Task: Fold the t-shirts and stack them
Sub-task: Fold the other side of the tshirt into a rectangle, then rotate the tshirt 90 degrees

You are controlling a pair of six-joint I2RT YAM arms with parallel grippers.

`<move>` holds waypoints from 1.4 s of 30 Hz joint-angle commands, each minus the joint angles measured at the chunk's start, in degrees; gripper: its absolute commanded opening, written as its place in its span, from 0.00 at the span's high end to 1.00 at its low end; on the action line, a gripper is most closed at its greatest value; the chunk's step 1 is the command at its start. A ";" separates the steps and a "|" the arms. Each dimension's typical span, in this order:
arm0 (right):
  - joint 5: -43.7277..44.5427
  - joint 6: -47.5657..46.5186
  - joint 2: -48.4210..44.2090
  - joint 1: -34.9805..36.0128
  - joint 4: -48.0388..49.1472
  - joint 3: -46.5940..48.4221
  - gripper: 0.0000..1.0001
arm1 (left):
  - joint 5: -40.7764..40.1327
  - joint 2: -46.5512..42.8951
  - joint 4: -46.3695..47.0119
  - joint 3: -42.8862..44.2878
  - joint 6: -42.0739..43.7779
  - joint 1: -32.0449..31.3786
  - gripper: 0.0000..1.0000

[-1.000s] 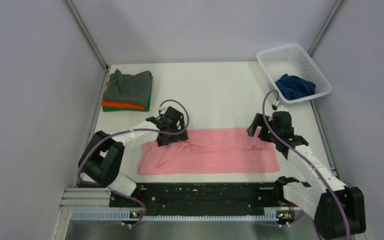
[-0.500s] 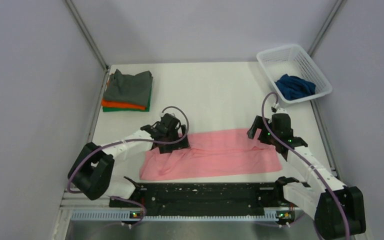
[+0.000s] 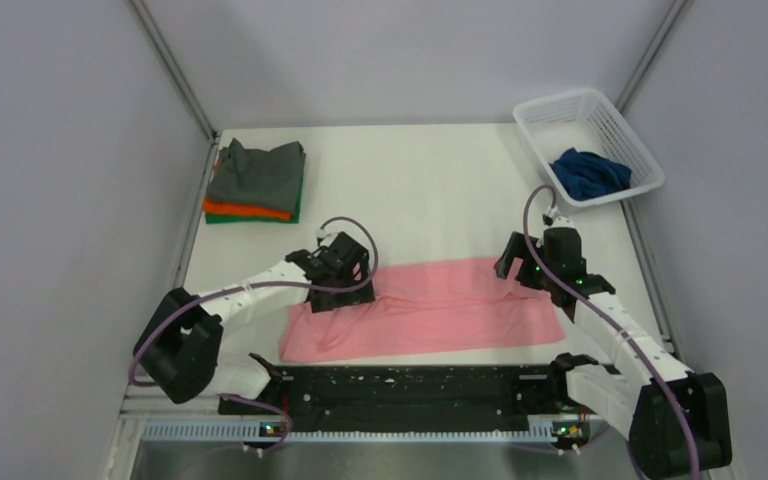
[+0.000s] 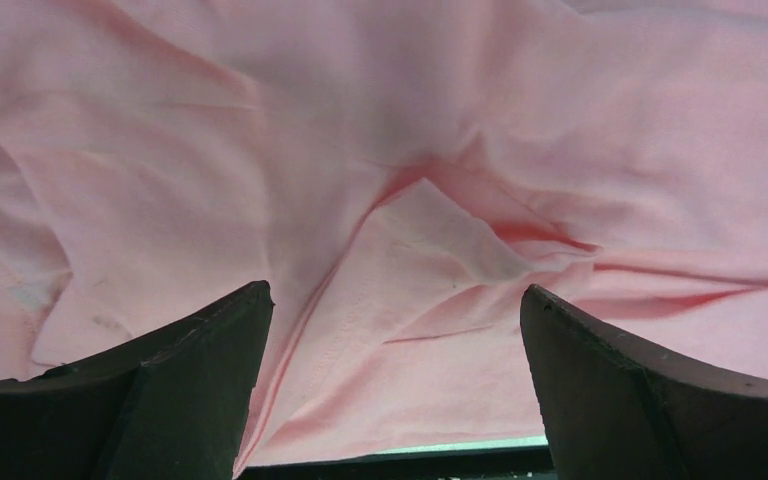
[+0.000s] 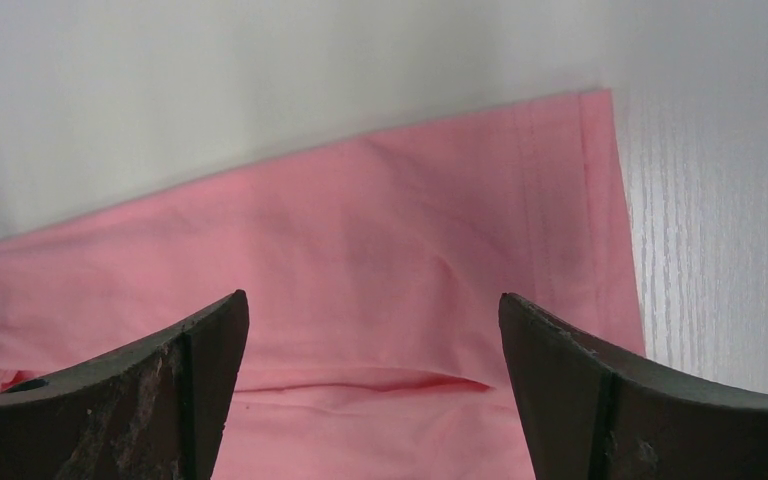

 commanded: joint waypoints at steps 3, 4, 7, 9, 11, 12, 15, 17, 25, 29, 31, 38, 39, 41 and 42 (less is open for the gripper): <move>-3.94 -0.22 0.83 -0.12 4.43 -1.19 0.06 | -4.49 3.37 7.58 -0.60 -2.58 1.62 0.01; -5.33 -0.06 1.81 -0.09 5.74 -1.73 0.06 | -3.55 5.10 9.87 -0.69 -2.66 3.46 0.01; -8.00 0.19 5.74 -0.08 9.37 -3.05 0.06 | 1.29 9.11 15.54 0.00 -2.00 10.09 0.01; -8.90 0.24 9.23 -0.01 9.25 -2.82 0.06 | 4.58 12.36 18.13 2.10 -0.48 14.20 0.01; -9.66 -0.02 11.30 1.51 6.56 -2.31 0.08 | 5.75 15.89 17.61 6.96 1.71 16.86 0.01; -8.40 0.18 11.10 3.07 5.13 -2.55 0.09 | 5.05 17.84 17.00 10.16 2.66 17.49 0.01; -4.38 3.01 7.30 10.36 -0.07 -4.47 0.09 | 5.74 25.97 15.99 21.01 5.14 18.98 0.01; -4.58 6.65 3.31 15.79 -3.55 -6.34 0.09 | 7.41 33.05 14.83 30.02 6.30 19.28 0.01; -13.02 19.37 -2.65 37.99 -4.34 -11.94 0.09 | 26.87 66.83 10.42 74.82 -0.10 18.25 0.01; -14.61 17.37 4.35 45.67 3.23 -9.80 0.08 | 31.84 79.77 18.31 91.14 -10.04 16.50 0.01; -15.97 15.26 9.41 48.54 7.53 -7.60 0.08 | 30.47 82.06 27.34 92.99 -16.13 15.84 0.01; -12.98 6.68 19.19 50.70 14.06 3.21 0.07 | 21.37 88.63 40.61 100.22 -24.11 15.54 0.01; -12.63 5.50 20.50 50.71 14.41 5.09 0.07 | 19.89 89.26 41.93 100.58 -24.73 15.49 0.01; -10.65 3.91 22.84 50.73 13.66 8.53 0.07 | 17.63 90.14 42.50 101.50 -25.14 15.62 0.01; -8.95 3.71 23.48 50.71 12.30 10.02 0.07 | 16.83 90.38 42.68 101.92 -25.20 15.72 0.01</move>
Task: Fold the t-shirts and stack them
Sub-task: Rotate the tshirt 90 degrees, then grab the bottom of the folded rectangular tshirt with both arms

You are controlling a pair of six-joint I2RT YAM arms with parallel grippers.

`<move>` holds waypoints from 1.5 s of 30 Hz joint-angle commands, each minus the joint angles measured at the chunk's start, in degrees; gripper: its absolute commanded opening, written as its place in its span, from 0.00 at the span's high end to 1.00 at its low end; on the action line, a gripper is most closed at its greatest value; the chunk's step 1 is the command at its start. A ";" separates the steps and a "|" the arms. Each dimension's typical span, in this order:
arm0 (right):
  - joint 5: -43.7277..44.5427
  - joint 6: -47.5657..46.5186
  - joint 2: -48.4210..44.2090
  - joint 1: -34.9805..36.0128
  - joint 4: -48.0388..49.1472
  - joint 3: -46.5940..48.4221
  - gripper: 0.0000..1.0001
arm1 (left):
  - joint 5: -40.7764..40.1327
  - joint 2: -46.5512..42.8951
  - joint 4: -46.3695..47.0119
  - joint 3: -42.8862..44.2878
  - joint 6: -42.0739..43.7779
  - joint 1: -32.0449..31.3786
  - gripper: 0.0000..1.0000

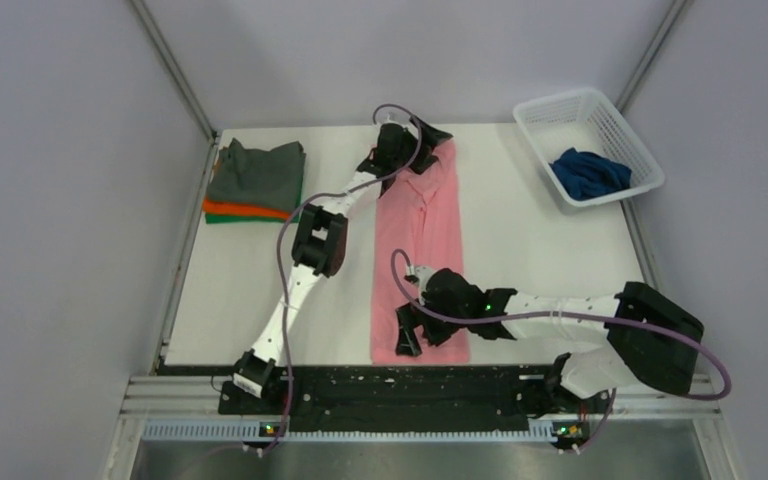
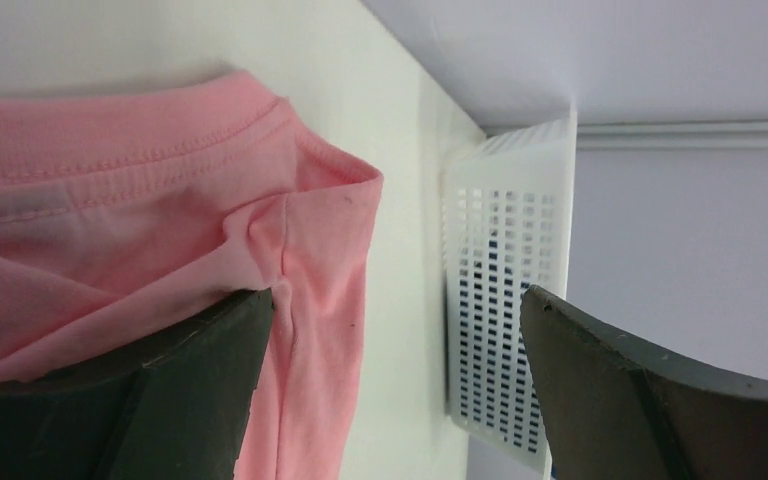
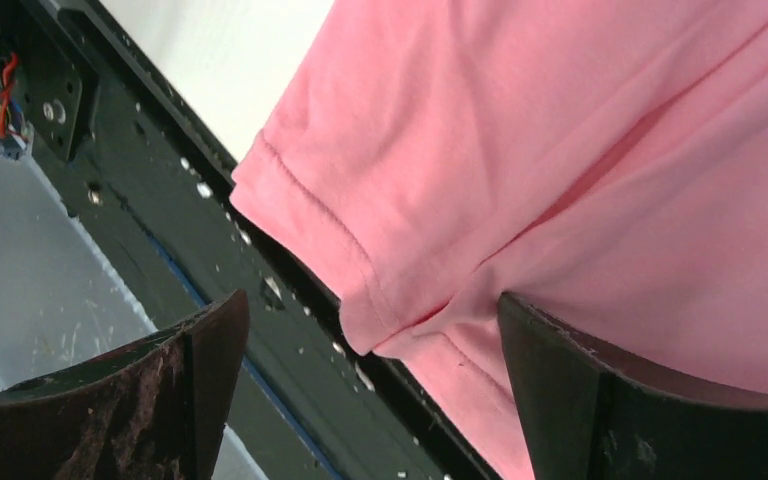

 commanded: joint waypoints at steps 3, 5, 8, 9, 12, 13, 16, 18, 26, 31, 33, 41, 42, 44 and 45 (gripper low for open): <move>9.16 -4.73 2.92 1.12 -5.81 9.82 0.05 | -7.80 2.50 3.87 2.47 -1.35 1.77 0.01; 13.05 -3.79 0.94 1.13 -8.39 9.79 0.03 | -7.31 -0.17 2.46 2.47 1.02 2.10 0.01; 18.21 -1.39 -4.46 1.12 -11.37 8.55 0.01 | -6.43 -7.18 -0.38 1.93 6.55 2.12 0.01; 18.84 -0.82 -6.58 1.10 -12.05 7.76 0.01 | -5.83 -9.48 -1.36 1.39 8.35 2.06 0.01; 20.66 1.39 -13.52 1.08 -13.79 4.39 0.01 | -1.13 -18.93 -4.17 -4.01 13.01 2.13 0.01; 21.62 2.54 -15.76 1.03 -14.37 2.92 0.01 | 1.34 -23.06 -3.62 -7.76 13.94 2.00 0.01; 25.04 8.24 -21.95 0.98 -17.48 -1.81 0.01 | 4.92 -36.04 -3.99 -20.70 19.74 0.64 0.01; 25.08 12.70 -25.56 0.69 -20.14 -4.00 0.01 | 2.30 -45.12 -13.30 -27.87 25.52 -0.96 0.01; 20.48 19.90 -35.29 0.21 -22.31 -12.01 0.06 | -15.24 -80.53 -21.56 -75.81 28.73 -11.74 0.01; 20.10 20.47 -33.88 -0.06 -22.35 -12.54 0.09 | -10.35 -95.09 -23.18 -98.34 21.48 -16.02 0.01; 19.43 20.03 -32.19 -0.07 -21.91 -12.39 0.14 | -10.40 -98.94 -26.23 -103.06 19.85 -17.63 0.02; 17.92 21.26 -24.41 -0.21 -15.52 -13.40 0.47 | -1.08 -102.61 -21.16 -119.06 12.08 -19.58 0.22; 18.03 21.48 -23.82 -0.24 -14.79 -13.54 0.50 | -0.18 -101.61 -20.63 -119.62 11.81 -19.59 0.27; 18.81 21.71 -23.09 -0.28 -14.46 -13.63 0.54 | 1.36 -100.16 -18.95 -120.48 11.37 -20.22 0.36; 18.95 21.78 -22.97 -0.31 -14.51 -13.51 0.58 | 1.31 -99.45 -18.40 -120.71 11.26 -20.59 0.39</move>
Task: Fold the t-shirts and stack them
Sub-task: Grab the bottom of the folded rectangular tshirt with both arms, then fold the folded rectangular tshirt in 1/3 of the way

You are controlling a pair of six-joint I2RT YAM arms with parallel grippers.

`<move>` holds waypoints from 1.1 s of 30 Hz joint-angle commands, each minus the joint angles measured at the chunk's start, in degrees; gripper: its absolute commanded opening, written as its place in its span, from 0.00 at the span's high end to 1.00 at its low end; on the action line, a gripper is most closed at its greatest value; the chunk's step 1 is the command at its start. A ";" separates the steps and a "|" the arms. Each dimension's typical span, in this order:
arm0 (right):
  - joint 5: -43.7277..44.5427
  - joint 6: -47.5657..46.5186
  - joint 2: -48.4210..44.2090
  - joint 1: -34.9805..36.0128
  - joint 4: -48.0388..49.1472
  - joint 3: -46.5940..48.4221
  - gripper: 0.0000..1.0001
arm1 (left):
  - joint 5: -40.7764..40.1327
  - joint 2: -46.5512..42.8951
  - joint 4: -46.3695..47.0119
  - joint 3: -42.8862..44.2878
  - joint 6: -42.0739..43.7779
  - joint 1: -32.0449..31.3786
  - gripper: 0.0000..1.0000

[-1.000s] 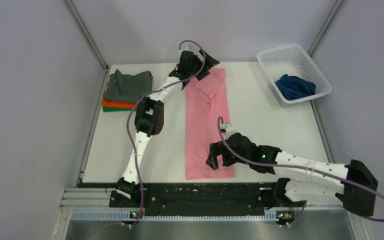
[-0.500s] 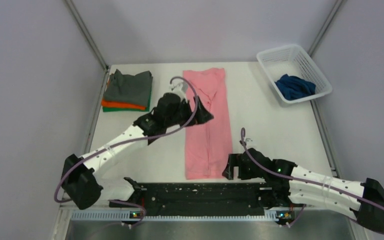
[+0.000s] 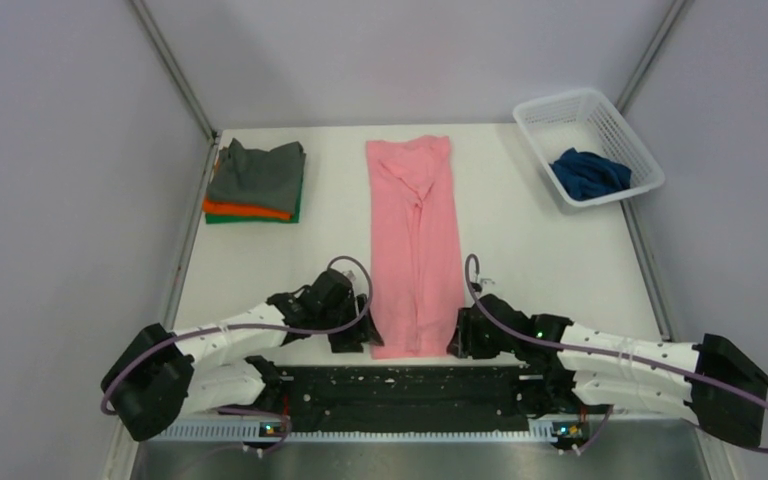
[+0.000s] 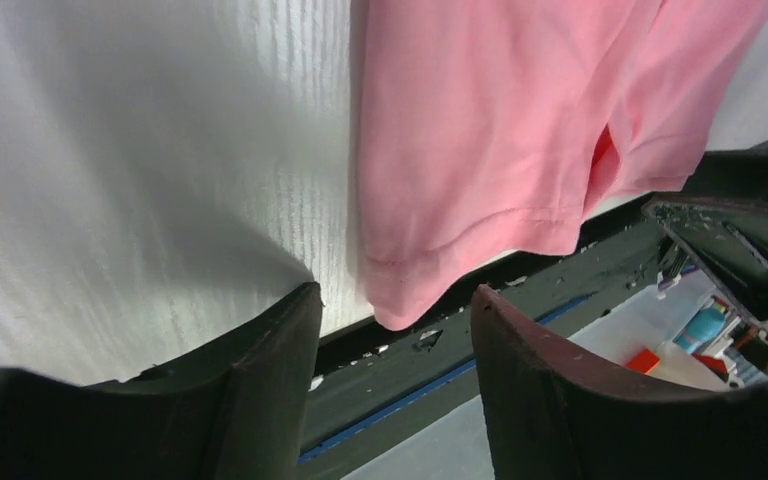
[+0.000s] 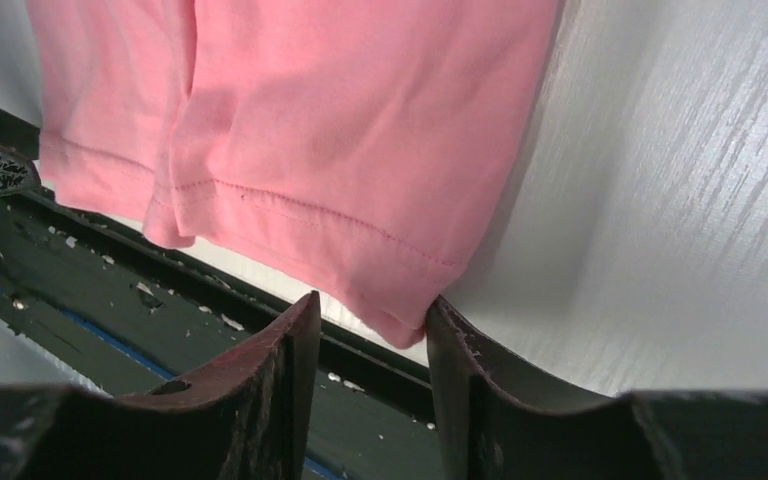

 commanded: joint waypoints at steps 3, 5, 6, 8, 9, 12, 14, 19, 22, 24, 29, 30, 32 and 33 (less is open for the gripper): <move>0.34 1.34 1.68 -0.24 1.56 -0.54 0.68 | 4.04 4.84 6.97 -1.48 -2.73 -1.83 0.50; 0.45 1.48 1.54 -0.22 1.57 -0.70 0.74 | 4.07 6.83 7.98 -1.40 -2.75 -2.27 0.61; 0.46 1.54 1.50 -0.26 1.55 -0.77 0.78 | 3.37 7.72 8.17 -1.31 -2.75 -2.41 0.67; 0.03 1.48 1.45 -0.25 1.56 -0.96 0.87 | 2.49 9.27 8.38 -0.82 -2.69 -2.40 0.77; -0.38 1.43 1.44 -0.31 1.54 -1.04 0.91 | 2.26 9.89 8.49 -0.68 -2.82 -2.41 0.85; -2.50 1.33 0.73 -0.28 1.40 -1.67 1.00 | 2.87 10.38 8.39 -0.65 -3.27 -2.47 1.00; -5.36 1.15 -0.42 -0.25 1.20 -2.11 1.00 | 3.94 8.89 7.53 -1.53 -4.43 -3.17 1.00; -13.78 2.12 -5.42 -0.19 1.02 -4.65 1.00 | 5.12 0.74 7.09 -5.50 -8.27 -5.04 1.00; -12.63 1.86 -7.99 -0.32 0.77 -3.24 1.00 | 4.99 -0.72 8.07 -3.07 -7.47 -5.02 1.00; -10.31 0.18 -7.98 -0.71 0.04 -0.49 1.00 | 3.37 0.18 8.60 -0.46 -6.71 -4.91 1.00; -7.92 -5.72 -2.42 -8.73 0.33 6.14 1.00 | 1.86 6.21 7.61 7.31 -0.73 -1.68 1.00; -7.49 -7.02 -1.05 -10.42 1.28 7.57 1.00 | 1.88 7.55 7.82 8.59 0.16 -0.05 1.00; -6.46 -9.97 1.77 -12.94 3.72 10.54 1.00 | 2.05 10.29 10.12 10.88 0.61 3.95 1.00; -6.05 -11.52 3.52 -13.96 4.60 12.06 1.00 | 3.18 11.84 12.74 12.01 -0.22 6.29 1.00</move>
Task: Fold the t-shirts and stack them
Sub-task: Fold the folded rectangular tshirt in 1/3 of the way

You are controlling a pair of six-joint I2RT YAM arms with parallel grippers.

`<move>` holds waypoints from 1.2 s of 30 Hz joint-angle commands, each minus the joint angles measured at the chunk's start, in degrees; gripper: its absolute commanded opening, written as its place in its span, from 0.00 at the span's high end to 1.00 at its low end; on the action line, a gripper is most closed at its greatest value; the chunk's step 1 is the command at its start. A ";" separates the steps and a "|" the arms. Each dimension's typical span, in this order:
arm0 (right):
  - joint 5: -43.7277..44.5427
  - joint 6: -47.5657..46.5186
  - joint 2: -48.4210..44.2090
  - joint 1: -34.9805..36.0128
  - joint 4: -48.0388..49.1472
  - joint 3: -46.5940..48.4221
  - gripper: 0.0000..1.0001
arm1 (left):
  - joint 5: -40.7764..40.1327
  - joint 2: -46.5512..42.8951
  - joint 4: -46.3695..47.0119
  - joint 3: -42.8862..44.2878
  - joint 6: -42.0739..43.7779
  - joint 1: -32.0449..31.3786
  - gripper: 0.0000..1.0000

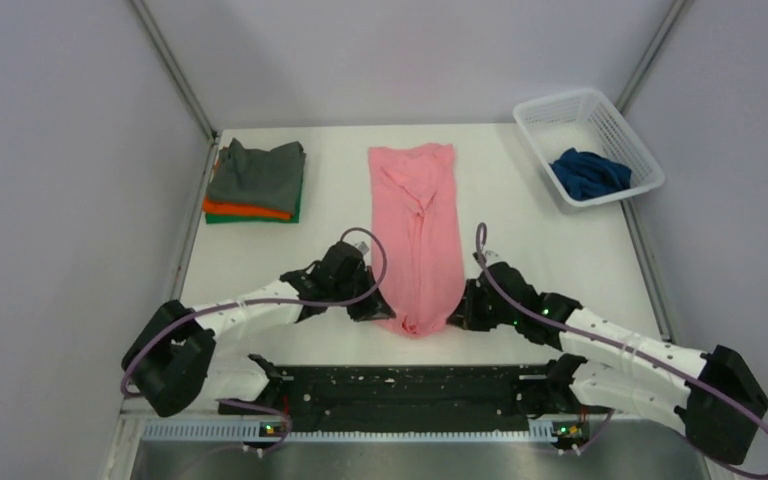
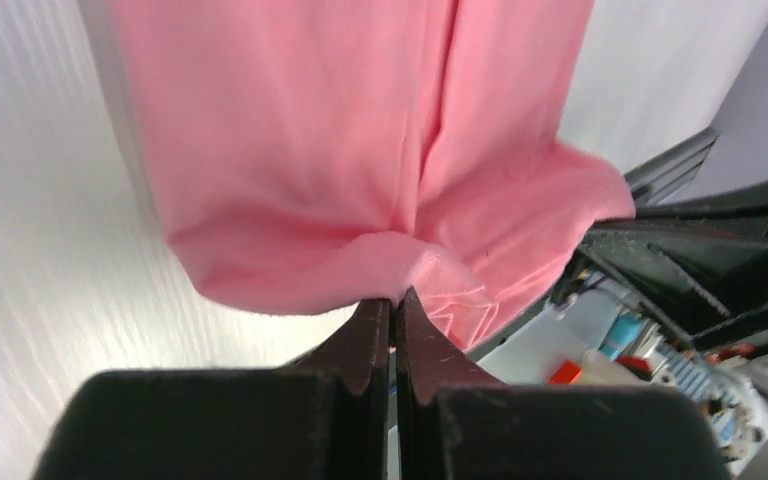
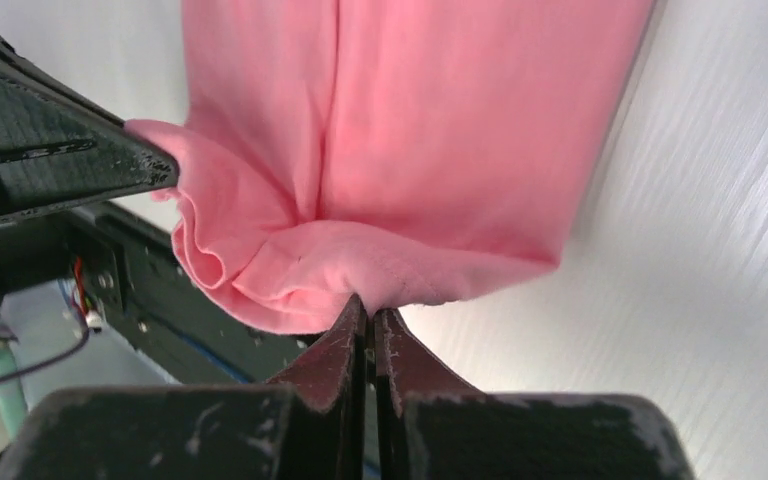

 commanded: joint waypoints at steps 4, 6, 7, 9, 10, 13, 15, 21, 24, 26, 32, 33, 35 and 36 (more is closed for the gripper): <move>4.89 -11.10 12.26 -8.85 6.68 12.85 1.00 | 0.81 10.36 13.37 10.98 1.98 10.83 1.00; 5.58 -12.45 15.52 -11.12 8.95 15.41 1.00 | -1.33 13.24 10.06 15.85 3.87 11.58 1.00; 5.62 -13.24 17.14 -12.10 10.71 17.02 1.00 | -2.04 15.01 8.50 18.06 4.69 12.34 1.00; 5.63 -14.62 20.24 -14.38 11.91 19.75 1.00 | -3.19 17.10 6.15 21.66 5.50 13.61 1.00; 5.63 -15.32 21.75 -15.30 12.20 21.19 1.00 | -3.50 17.79 5.50 22.73 5.94 14.30 1.00; 5.31 -16.76 26.03 -18.83 13.55 24.23 1.00 | -4.38 20.08 4.81 25.53 6.98 16.24 1.00; 4.22 -17.45 28.80 -20.80 14.51 26.02 1.00 | -3.85 22.35 4.20 28.10 7.82 17.29 1.00; 0.08 -19.65 37.28 -24.28 17.74 30.96 1.00 | -2.55 29.71 2.15 34.54 8.44 19.56 1.00; -0.39 -19.97 40.73 -26.11 18.59 33.34 1.00 | -1.79 31.93 2.43 36.29 8.79 20.72 1.00; -1.20 -20.18 42.57 -27.06 18.57 34.67 1.00 | -0.73 32.91 1.23 38.05 9.36 21.56 1.00; -3.30 -21.14 46.50 -28.57 21.14 36.67 1.00 | -0.44 35.42 0.39 39.86 10.71 23.04 1.00; -3.69 -21.17 47.24 -28.76 21.23 36.95 1.00 | -0.17 36.09 0.11 40.40 10.88 23.08 1.00; -4.23 -21.08 48.65 -29.05 21.64 37.39 1.00 | -0.09 37.57 -0.16 41.26 10.96 23.30 1.00; -4.43 -20.80 49.30 -29.22 22.05 37.53 1.00 | -0.05 38.18 -0.20 41.62 10.86 23.45 1.00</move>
